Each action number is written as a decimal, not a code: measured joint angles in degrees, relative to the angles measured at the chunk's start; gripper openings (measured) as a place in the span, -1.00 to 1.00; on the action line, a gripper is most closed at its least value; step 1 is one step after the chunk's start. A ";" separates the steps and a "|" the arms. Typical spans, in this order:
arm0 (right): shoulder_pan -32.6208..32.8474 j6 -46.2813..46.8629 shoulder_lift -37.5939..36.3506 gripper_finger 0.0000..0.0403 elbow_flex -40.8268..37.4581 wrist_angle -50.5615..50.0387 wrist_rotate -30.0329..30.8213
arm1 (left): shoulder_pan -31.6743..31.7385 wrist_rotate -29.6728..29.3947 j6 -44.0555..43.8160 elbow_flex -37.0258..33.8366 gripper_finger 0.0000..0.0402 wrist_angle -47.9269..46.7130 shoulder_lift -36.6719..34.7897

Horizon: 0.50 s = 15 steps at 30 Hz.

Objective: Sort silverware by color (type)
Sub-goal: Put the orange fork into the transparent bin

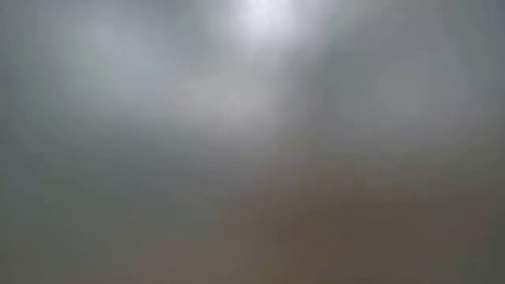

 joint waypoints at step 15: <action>0.00 -4.79 15.37 -0.32 17.66 -9.01 -1.51 | 0.00 0.00 0.56 0.94 -0.20 -0.10 0.00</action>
